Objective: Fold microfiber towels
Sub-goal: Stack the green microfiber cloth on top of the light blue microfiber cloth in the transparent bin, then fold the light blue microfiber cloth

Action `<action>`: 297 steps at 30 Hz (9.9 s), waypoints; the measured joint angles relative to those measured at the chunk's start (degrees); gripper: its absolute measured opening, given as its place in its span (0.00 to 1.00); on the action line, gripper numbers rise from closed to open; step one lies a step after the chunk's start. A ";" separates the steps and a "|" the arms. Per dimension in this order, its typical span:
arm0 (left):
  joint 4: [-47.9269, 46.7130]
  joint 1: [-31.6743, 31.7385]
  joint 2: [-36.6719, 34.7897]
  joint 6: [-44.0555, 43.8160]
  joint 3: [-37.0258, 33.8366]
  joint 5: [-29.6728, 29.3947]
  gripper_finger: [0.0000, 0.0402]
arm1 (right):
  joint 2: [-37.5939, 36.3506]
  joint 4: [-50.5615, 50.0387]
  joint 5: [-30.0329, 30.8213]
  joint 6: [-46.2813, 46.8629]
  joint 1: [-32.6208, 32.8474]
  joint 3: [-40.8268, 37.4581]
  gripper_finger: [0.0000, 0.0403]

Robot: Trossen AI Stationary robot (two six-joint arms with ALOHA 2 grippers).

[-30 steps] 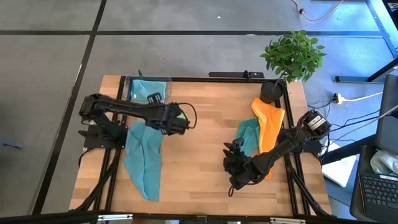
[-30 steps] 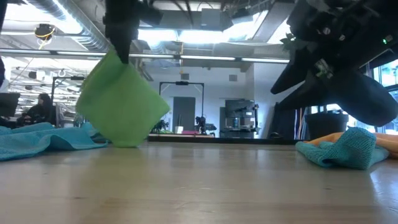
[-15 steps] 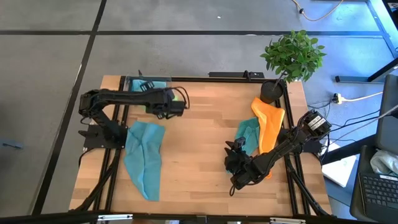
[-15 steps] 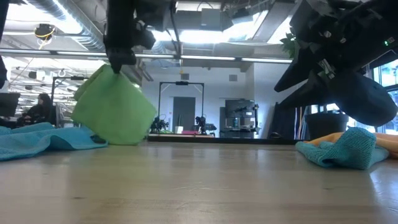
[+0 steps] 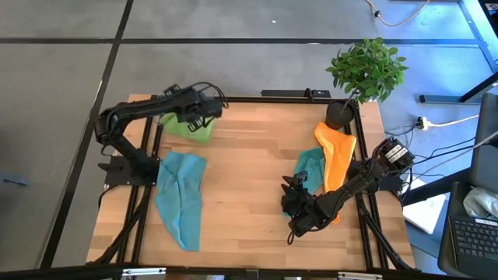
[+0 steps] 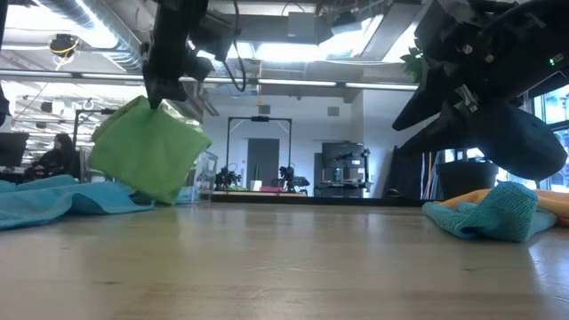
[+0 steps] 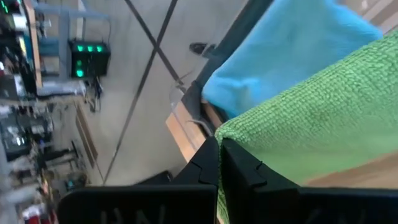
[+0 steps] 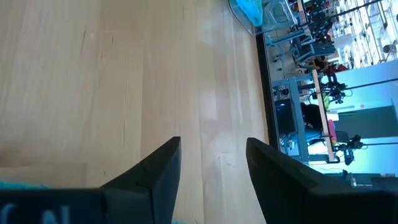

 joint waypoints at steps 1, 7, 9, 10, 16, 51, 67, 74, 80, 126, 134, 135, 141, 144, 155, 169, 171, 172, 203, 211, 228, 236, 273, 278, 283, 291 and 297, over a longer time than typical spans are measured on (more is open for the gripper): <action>0.51 1.24 0.00 0.74 0.00 0.01 0.00 | 0.00 -0.03 0.00 0.10 0.00 0.00 0.46; 7.29 8.07 0.00 5.05 0.00 0.78 0.00 | 0.00 -0.10 0.00 0.08 0.00 0.00 0.46; 10.63 10.17 0.00 6.62 0.00 2.48 0.00 | 0.00 -0.10 0.00 0.14 0.00 0.00 0.46; 12.19 11.13 0.00 7.36 0.00 3.32 0.00 | 0.00 -0.10 -0.02 0.21 0.00 0.00 0.46; 17.61 16.58 0.00 10.12 0.00 6.57 0.00 | 0.00 -0.10 -0.02 0.15 0.00 0.00 0.46; 36.68 29.01 0.11 19.44 -10.12 10.38 0.13 | 0.00 0.21 -2.16 -3.00 -4.57 0.00 0.46; 40.71 24.60 0.11 31.08 -10.12 32.73 0.12 | 0.00 0.18 -2.39 -4.18 -4.98 0.00 0.46; 38.74 24.32 0.11 31.30 -10.12 29.50 0.11 | 0.00 0.21 -2.78 -4.20 -4.98 0.00 0.46; 31.37 25.61 1.19 31.46 -10.12 37.28 0.11 | 0.00 0.29 -2.73 -4.91 -5.28 0.00 0.46; 38.26 24.50 9.11 41.79 -10.77 49.37 0.07 | 0.00 0.75 -5.07 -7.48 -9.42 0.07 0.46; 46.56 24.43 10.71 43.49 -14.06 43.94 0.06 | 0.00 0.80 -5.18 -7.67 -9.60 0.07 0.46; 47.08 24.53 10.71 43.40 -14.14 44.06 0.06 | 0.00 0.78 -5.36 -7.66 -9.60 0.07 0.46; 50.16 24.58 10.33 43.06 -14.21 41.38 0.06 | 0.00 1.12 -6.03 -7.66 -9.86 0.04 0.46; 50.16 24.50 10.29 42.59 -14.19 38.83 0.06 | 0.00 1.19 -6.04 -7.66 -9.86 0.04 0.46; 48.48 24.35 8.92 41.01 -14.19 35.50 0.06 | 0.00 1.19 -6.12 -7.80 -9.86 0.04 0.46; 44.76 31.24 1.67 40.81 -14.41 18.63 0.06 | 0.00 1.69 -6.10 -7.70 -9.86 0.00 0.46; 44.53 32.55 2.78 39.72 -14.43 18.94 0.06 | 0.00 1.65 -6.10 -7.68 -9.86 0.00 0.46; 44.21 33.21 3.21 39.26 -14.43 19.03 0.06 | 0.00 1.65 -6.10 -7.69 -9.86 0.00 0.46; 42.07 25.38 -1.13 39.37 -16.59 19.56 0.06 | 0.00 9.75 -7.14 -19.87 -14.00 0.00 0.46; 24.11 7.31 -9.45 19.44 -16.00 11.27 0.04 | 0.00 12.20 -7.49 -21.52 -14.38 0.00 0.46; 44.12 -40.92 -23.01 -25.17 -37.04 -5.48 0.00 | 0.02 40.96 -36.74 -36.98 -20.31 -0.02 0.46; 54.84 -44.91 -23.69 -4.04 -32.18 -9.57 0.02 | 0.22 60.18 -50.69 -38.39 -27.48 0.00 0.46; 81.28 -38.90 -11.36 -33.39 -56.76 20.63 0.01 | 14.80 51.60 -50.50 -19.04 -23.90 0.24 0.46; 95.06 -39.47 -7.77 -27.91 -57.03 25.08 0.00 | 14.80 50.31 -48.34 -14.98 -22.13 0.22 0.46; 99.58 -42.30 -1.85 -25.37 -53.63 24.92 0.00 | 14.62 46.63 -47.23 -10.93 -18.72 0.22 0.46; 100.31 -43.60 8.07 -7.27 -41.50 28.10 0.01 | 14.64 45.21 -35.35 -17.20 -12.07 0.19 0.46; 93.79 -41.60 9.66 -2.75 -34.66 30.87 0.01 | 14.80 46.67 -27.14 -25.94 -8.40 0.00 0.46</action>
